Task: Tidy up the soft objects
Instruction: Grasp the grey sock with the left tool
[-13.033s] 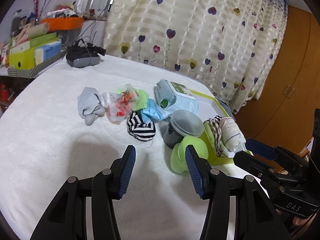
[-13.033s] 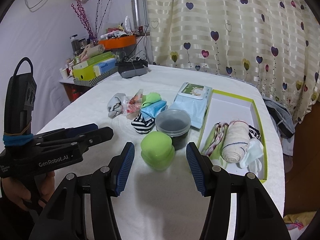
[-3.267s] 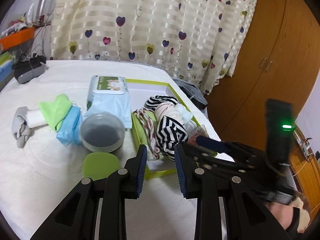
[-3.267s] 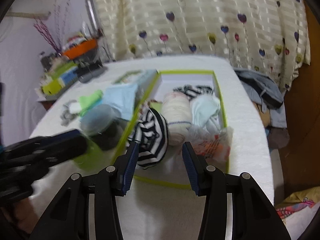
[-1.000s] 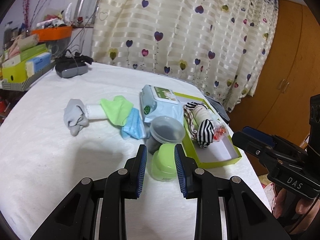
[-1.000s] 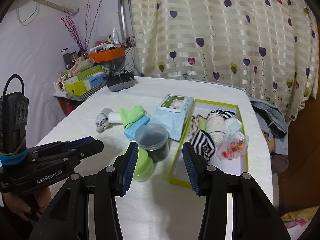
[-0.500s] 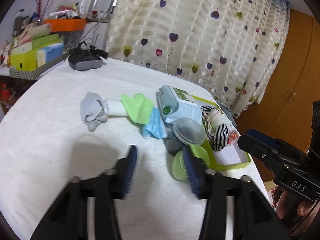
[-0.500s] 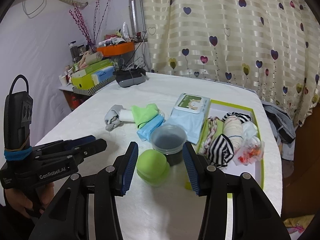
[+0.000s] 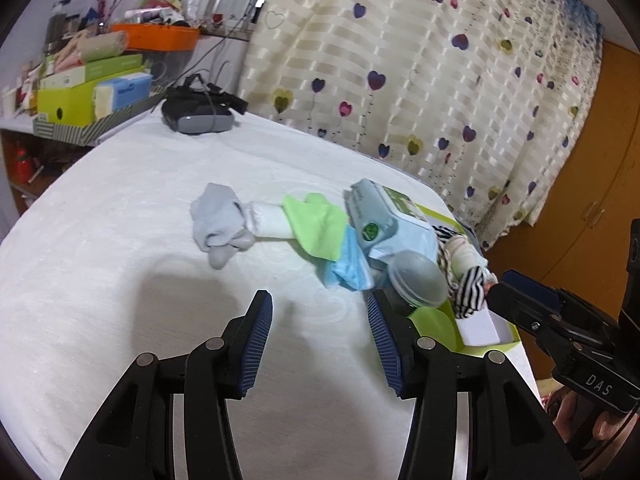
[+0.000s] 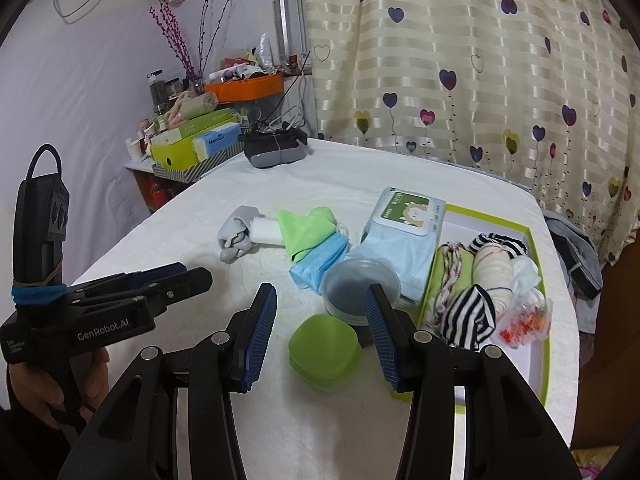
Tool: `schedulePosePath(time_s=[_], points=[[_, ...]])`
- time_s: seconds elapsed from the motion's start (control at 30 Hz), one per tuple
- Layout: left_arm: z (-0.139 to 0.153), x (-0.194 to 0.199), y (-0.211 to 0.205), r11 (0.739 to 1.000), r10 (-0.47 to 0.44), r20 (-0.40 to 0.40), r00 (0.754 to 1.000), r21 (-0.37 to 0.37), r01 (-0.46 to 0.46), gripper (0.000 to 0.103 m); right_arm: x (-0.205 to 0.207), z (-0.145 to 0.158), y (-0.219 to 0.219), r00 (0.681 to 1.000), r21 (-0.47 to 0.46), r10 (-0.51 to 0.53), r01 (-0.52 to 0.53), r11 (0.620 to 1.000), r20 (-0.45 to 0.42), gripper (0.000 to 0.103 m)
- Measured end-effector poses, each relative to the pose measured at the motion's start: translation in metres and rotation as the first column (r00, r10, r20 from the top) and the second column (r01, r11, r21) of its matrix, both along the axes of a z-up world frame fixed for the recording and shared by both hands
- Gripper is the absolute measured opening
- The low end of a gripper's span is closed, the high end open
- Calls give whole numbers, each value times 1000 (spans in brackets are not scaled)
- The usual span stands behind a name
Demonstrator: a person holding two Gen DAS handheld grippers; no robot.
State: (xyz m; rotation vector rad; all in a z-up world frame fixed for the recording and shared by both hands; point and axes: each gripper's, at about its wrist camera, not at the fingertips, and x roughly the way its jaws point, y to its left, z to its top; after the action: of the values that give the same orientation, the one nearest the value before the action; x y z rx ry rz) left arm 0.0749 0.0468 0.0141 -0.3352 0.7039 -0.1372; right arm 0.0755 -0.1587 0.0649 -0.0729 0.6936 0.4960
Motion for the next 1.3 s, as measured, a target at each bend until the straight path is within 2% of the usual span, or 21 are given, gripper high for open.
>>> schedulePosePath(time_s=[0.37,0.9,1.17,1.23,1.27,1.3], points=[[-6,20,30,997,77,-25,997,24,-76,49,14,-6,14,999,-1,32,-32,999,-13,47],[-34,92,55,989,143,-107,984,51,-139,50,38,-11,25,998,-5,55,-55,998,-29,47],[-49,114,60,991,134,-136,982,41,-130,50,54,-20,33,996,-6,69,-69,998,-53,47],[-51,115,60,991,132,-134,982,38,-127,44,57,-22,36,995,-7,75,-76,997,-59,47],[-51,115,59,992,123,-134,983,31,-120,37,59,-23,37,995,-8,78,-79,997,-61,47],[-52,115,59,993,117,-135,984,29,-114,35,59,-24,38,995,-8,79,-80,997,-62,47]])
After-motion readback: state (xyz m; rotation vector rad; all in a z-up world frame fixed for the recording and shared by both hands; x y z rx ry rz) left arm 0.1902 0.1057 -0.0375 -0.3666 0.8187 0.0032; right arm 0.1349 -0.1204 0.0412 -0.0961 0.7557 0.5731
